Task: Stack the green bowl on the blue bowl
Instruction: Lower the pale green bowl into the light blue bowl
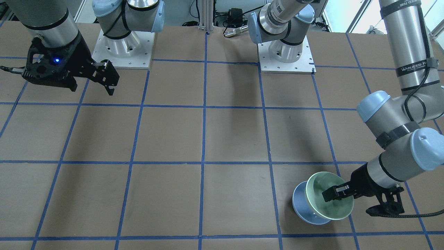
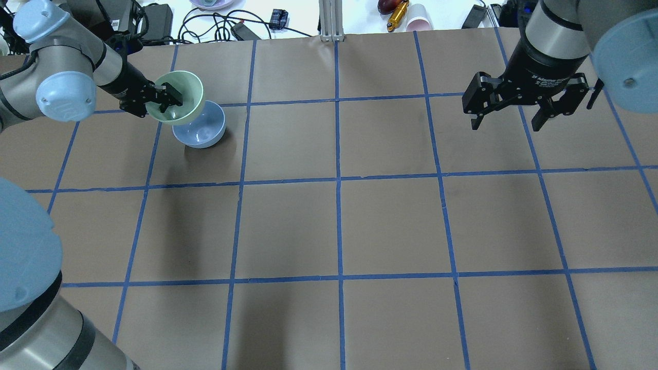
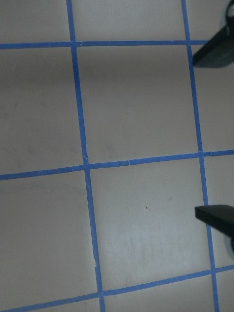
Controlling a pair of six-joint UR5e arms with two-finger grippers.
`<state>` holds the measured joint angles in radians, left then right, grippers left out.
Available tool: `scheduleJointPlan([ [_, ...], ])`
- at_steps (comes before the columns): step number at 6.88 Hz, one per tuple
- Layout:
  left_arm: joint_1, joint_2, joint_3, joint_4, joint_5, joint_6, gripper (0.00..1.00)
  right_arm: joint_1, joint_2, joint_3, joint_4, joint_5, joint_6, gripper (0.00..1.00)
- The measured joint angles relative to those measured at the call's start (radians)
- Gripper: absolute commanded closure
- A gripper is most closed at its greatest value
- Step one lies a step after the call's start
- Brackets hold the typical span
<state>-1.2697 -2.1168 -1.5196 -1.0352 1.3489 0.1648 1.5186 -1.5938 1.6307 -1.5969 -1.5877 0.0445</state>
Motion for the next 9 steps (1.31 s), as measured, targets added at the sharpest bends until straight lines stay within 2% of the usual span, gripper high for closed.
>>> scheduleJointPlan([
  [9,-0.025,-0.025,0.003,0.018,0.042,0.013,0.89,0.000,0.000,0.000,0.000,0.000,0.000,0.00],
])
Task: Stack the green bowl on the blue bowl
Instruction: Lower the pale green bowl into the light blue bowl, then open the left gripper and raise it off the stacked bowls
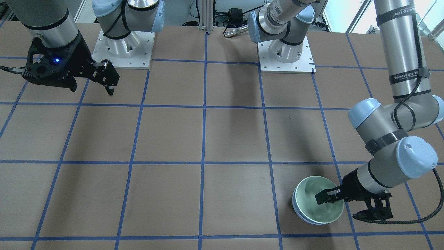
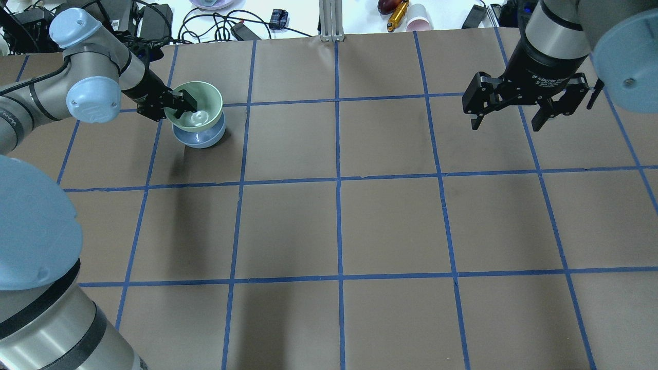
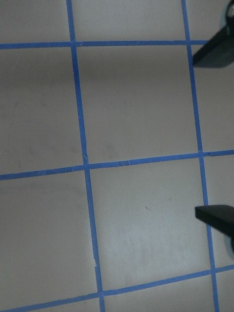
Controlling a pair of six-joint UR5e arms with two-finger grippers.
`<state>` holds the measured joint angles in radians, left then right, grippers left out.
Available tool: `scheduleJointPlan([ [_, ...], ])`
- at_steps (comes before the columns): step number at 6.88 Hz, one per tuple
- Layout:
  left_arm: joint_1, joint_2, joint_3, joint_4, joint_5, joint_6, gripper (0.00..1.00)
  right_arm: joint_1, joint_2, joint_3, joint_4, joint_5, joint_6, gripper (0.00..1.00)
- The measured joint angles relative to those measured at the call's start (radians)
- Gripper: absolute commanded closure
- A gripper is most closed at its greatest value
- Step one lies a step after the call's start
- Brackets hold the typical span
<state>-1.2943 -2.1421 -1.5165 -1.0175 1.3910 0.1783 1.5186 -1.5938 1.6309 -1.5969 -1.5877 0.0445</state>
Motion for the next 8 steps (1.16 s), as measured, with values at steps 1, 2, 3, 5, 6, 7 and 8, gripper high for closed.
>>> scheduleJointPlan([
  [1,0.001,0.001,-0.005,0.000,0.015,0.013,0.63,0.000,0.000,0.000,0.000,0.000,0.000,0.00],
  [2,0.001,0.002,-0.008,0.000,0.023,0.020,0.24,0.000,0.000,0.000,0.000,0.000,0.000,0.00],
  [3,0.001,0.003,-0.008,0.000,0.027,0.019,0.12,0.000,0.000,0.000,0.000,0.000,0.000,0.00],
  [5,0.001,0.011,-0.003,-0.002,0.027,0.013,0.08,0.000,0.000,0.000,0.000,0.000,0.000,0.00],
  [6,0.001,0.024,0.000,-0.006,0.027,0.010,0.08,0.000,0.000,0.000,0.000,0.000,0.000,0.00],
  [7,0.001,0.040,0.003,-0.016,0.027,0.007,0.08,0.000,0.000,0.000,0.000,0.000,0.000,0.00],
  [8,0.001,0.056,0.002,-0.031,0.027,0.005,0.07,0.000,0.000,0.000,0.000,0.000,0.000,0.00],
])
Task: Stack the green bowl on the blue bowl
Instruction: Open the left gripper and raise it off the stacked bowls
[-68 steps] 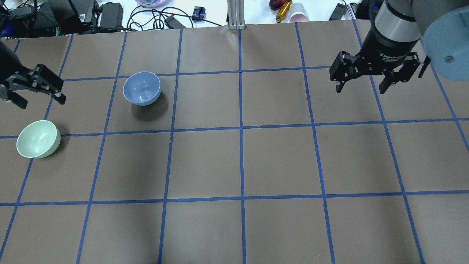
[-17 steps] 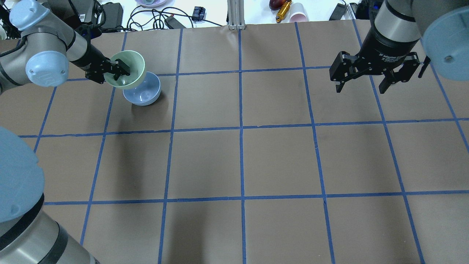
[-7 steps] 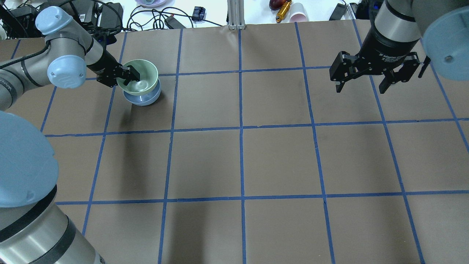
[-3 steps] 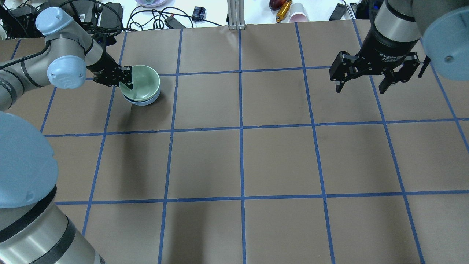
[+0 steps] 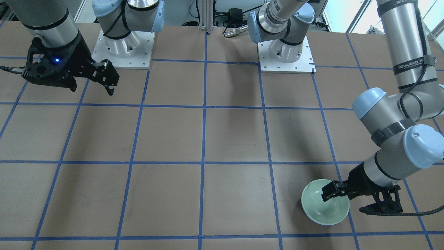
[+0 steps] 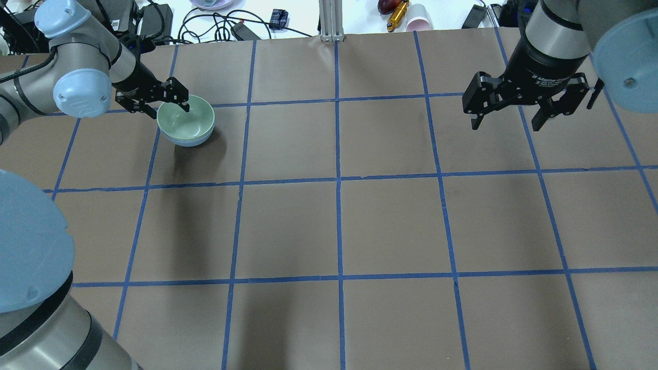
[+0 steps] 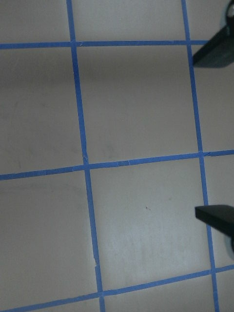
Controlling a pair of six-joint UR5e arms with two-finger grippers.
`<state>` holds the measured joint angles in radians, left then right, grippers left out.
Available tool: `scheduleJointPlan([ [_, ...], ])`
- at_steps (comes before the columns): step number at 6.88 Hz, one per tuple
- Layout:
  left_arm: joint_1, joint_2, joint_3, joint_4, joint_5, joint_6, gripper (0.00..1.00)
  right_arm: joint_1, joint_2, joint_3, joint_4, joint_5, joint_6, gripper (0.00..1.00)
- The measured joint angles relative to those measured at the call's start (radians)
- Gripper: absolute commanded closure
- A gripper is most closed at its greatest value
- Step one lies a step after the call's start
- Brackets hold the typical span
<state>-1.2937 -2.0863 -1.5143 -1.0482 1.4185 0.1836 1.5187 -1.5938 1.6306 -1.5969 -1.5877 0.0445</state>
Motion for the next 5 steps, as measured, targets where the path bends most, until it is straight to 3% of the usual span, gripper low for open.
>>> scheduleJointPlan([
  [2,-0.003,0.029,0.000,-0.027,0.000,-0.008,0.01,0.000,0.000,0.000,0.000,0.000,0.000,0.00],
  [5,-0.039,0.123,0.003,-0.124,0.027,-0.065,0.00,0.000,0.000,0.000,0.000,0.000,0.000,0.00],
])
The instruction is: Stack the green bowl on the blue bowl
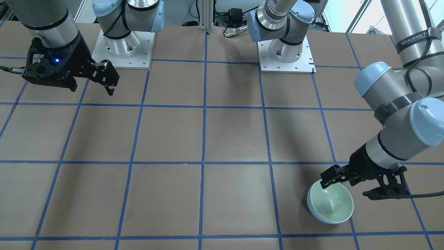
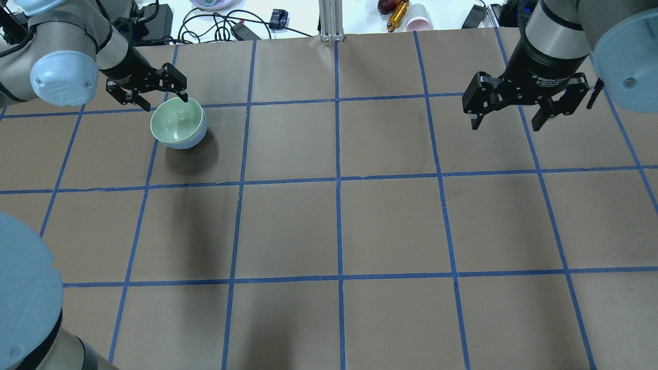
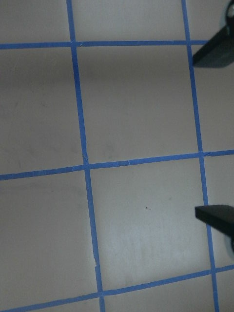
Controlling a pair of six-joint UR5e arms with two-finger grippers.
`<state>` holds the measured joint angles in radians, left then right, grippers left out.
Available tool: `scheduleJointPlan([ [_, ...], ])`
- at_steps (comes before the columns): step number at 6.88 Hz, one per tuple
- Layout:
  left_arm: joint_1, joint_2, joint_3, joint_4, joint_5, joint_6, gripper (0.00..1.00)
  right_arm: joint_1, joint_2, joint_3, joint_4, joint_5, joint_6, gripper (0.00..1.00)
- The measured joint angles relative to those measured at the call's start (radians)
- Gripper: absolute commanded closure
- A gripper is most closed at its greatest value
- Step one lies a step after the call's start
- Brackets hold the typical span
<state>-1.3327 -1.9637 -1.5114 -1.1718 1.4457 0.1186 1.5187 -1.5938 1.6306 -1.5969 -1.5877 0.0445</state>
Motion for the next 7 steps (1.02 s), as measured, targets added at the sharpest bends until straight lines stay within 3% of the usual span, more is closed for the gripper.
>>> scheduleJointPlan([
  [2,-0.070,0.115,0.000,-0.120,0.085,-0.030,0.00,0.000,0.000,0.000,0.000,0.000,0.000,0.00],
  [4,-0.154,0.239,0.000,-0.223,0.096,-0.116,0.00,0.000,0.000,0.000,0.000,0.000,0.000,0.00],
  [7,-0.188,0.369,-0.009,-0.359,0.095,-0.145,0.00,0.000,0.000,0.000,0.000,0.000,0.000,0.00],
])
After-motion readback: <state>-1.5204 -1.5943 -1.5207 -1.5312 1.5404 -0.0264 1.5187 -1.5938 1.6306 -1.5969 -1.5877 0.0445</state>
